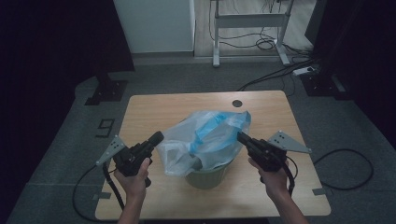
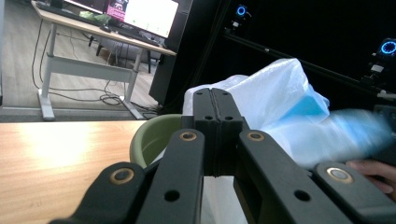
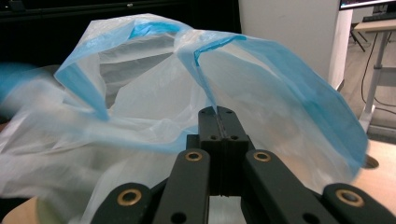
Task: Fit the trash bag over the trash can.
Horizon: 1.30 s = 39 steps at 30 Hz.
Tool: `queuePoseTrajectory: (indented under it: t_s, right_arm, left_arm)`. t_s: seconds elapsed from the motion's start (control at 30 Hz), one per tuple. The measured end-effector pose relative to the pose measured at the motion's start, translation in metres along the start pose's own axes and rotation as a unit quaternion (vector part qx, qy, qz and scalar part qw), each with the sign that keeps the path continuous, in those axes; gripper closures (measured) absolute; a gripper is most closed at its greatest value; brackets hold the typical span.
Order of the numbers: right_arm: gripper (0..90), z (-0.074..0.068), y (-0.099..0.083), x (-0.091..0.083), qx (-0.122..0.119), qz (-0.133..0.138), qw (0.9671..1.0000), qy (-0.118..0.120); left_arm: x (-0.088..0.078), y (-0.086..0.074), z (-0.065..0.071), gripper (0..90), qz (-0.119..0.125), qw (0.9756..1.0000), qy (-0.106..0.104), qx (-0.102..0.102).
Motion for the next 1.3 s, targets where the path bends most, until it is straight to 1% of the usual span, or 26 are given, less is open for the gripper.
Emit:
queuePoseTrajectory:
  t_s: [0.2,0.27,0.3,0.37,0.43,0.57,0.7,0.83,0.93,1.03,1.1,1.13,1.17,1.2,1.23,1.27,1.3]
  right_arm:
    - [89.2,-0.007,-0.014,-0.020,0.006,-0.005,0.9999,0.009]
    - [89.2,-0.012,-0.019,-0.025,0.005,-0.008,0.9999,0.014]
    - [89.2,-0.015,-0.022,-0.026,0.002,-0.011,0.9998,0.018]
    - [89.2,-0.021,-0.029,-0.029,-0.005,-0.018,0.9996,0.023]
    - [89.2,-0.027,-0.036,-0.031,-0.007,-0.025,0.9992,0.029]
    - [89.2,-0.035,-0.049,-0.035,-0.008,-0.035,0.9987,0.035]
    - [89.2,-0.041,-0.064,-0.034,-0.006,-0.051,0.9978,0.043]
    - [89.1,-0.045,-0.079,-0.031,-0.006,-0.067,0.9967,0.047]
    - [89.2,-0.044,-0.088,-0.027,0.000,-0.079,0.9958,0.047]
    - [89.2,-0.038,-0.093,-0.022,0.004,-0.087,0.9955,0.038]
    - [89.1,-0.035,-0.094,-0.020,0.006,-0.086,0.9958,0.032]
    - [89.1,-0.034,-0.094,-0.020,0.005,-0.085,0.9960,0.029]
    - [89.1,-0.033,-0.093,-0.020,-0.002,-0.083,0.9963,0.022]
    - [89.1,-0.033,-0.091,-0.021,-0.008,-0.082,0.9964,0.017]
    - [89.0,-0.033,-0.090,-0.021,-0.012,-0.081,0.9966,0.014]
    - [89.0,-0.032,-0.089,-0.022,-0.015,-0.081,0.9966,0.012]
    - [89.0,-0.032,-0.087,-0.022,-0.017,-0.080,0.9966,0.010]
  left_arm:
    - [-0.010,-0.010,0.001,89.9,-0.005,1.0000,-0.003,0.002]
    - [-0.015,-0.014,0.003,89.9,-0.007,0.9999,-0.003,0.009]
    - [-0.018,-0.016,0.003,89.8,-0.008,0.9999,-0.001,0.013]
    - [-0.023,-0.020,0.004,89.9,-0.010,0.9998,-0.002,0.015]
    - [-0.029,-0.026,0.003,89.9,-0.015,0.9997,0.001,0.018]
    - [-0.035,-0.038,-0.001,89.9,-0.026,0.9995,0.002,0.016]
    - [-0.038,-0.050,-0.006,89.8,-0.038,0.9992,0.000,0.012]
    - [-0.036,-0.062,-0.013,89.8,-0.053,0.9985,0.006,0.009]
    - [-0.033,-0.070,-0.019,89.8,-0.064,0.9979,0.012,0.005]
    - [-0.029,-0.075,-0.022,89.8,-0.069,0.9975,0.015,0.003]
    - [-0.028,-0.076,-0.022,89.4,-0.070,0.9975,0.015,0.004]
    - [-0.029,-0.075,-0.021,88.2,-0.065,0.9977,0.016,0.011]
    - [-0.030,-0.073,-0.019,84.9,-0.059,0.9980,0.016,0.016]
    - [-0.030,-0.071,-0.018,79.5,-0.054,0.9982,0.014,0.019]
    - [-0.031,-0.068,-0.016,72.0,-0.049,0.9985,0.011,0.024]
    - [-0.032,-0.064,-0.013,64.8,-0.041,0.9986,0.011,0.031]
    - [-0.033,-0.062,-0.010,59.5,-0.038,0.9986,0.008,0.037]
Point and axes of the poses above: each handheld gripper's, and its own axes: x roughly forward along the jaws, y roughly out of its top, z roughly to its right, the point moved 7 cm from there along x, roughly forward along the jaws, and after that the axes turned 12 degrees about -x, right-handed, at the moved point
